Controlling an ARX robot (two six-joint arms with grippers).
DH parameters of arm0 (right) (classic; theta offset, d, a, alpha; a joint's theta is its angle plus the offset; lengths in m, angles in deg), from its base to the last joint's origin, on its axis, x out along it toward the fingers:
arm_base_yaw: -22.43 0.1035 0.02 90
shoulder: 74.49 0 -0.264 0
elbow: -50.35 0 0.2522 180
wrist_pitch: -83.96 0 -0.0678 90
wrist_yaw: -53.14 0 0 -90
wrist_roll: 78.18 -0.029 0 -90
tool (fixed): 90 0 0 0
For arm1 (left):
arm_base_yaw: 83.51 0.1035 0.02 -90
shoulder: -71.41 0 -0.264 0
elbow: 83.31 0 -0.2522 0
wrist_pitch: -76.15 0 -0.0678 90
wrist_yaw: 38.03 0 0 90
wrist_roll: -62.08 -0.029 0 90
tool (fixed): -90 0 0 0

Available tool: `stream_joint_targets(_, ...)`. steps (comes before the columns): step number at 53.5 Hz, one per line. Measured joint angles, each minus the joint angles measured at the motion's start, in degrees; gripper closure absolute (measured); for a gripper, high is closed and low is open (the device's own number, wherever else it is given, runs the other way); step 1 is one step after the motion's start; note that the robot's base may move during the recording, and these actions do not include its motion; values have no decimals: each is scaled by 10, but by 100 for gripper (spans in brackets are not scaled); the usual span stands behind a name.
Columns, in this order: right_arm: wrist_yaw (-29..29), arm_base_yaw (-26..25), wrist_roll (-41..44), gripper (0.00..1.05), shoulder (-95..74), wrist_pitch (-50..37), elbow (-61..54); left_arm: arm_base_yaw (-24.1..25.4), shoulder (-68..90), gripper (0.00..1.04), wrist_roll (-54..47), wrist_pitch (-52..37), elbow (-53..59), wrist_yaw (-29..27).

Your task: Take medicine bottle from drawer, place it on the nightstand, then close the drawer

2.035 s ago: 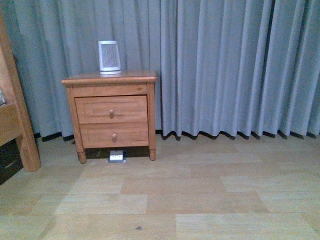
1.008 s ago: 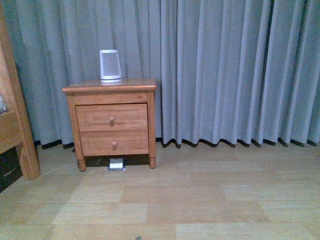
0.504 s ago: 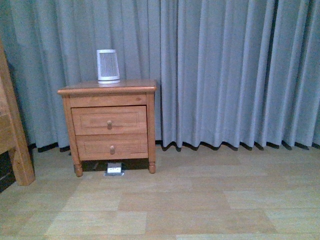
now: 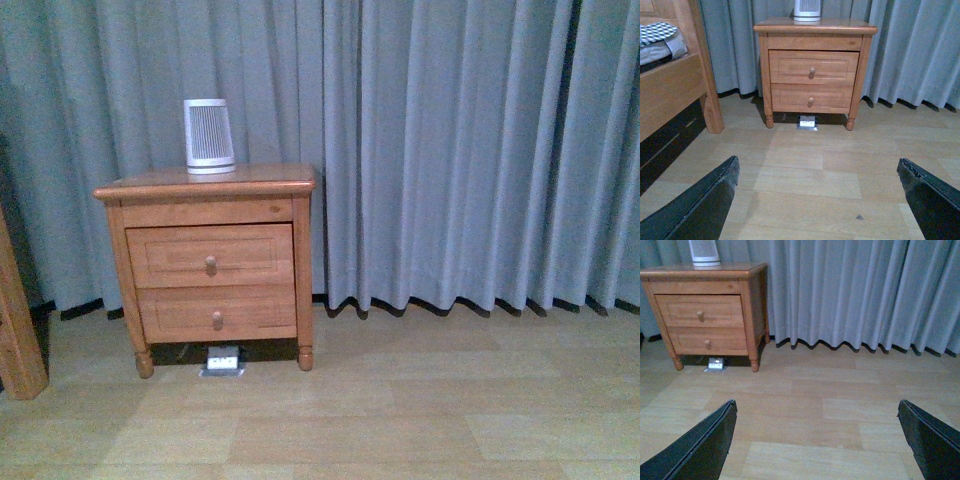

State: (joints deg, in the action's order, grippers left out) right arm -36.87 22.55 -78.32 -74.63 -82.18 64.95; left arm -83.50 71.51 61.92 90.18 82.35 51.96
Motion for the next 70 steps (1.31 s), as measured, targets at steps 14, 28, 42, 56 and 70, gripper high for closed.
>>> stream_joint_targets(14, 0, 0, 0, 7, 0, 0, 0, 0, 0, 7, 0, 0, 0, 0)
stream_joint_targets(28, 0, 0, 0, 7, 0, 0, 0, 0, 0, 7, 0, 0, 0, 0)
stream_joint_targets(42, 0, 0, 0, 7, 0, 0, 0, 0, 0, 7, 0, 0, 0, 0)
stream_joint_targets(56, 0, 0, 0, 7, 0, 0, 0, 0, 0, 7, 0, 1, 0, -2)
stream_joint_targets(70, 0, 0, 0, 7, 0, 0, 0, -14, 251, 7, 146, -29, -51, -44)
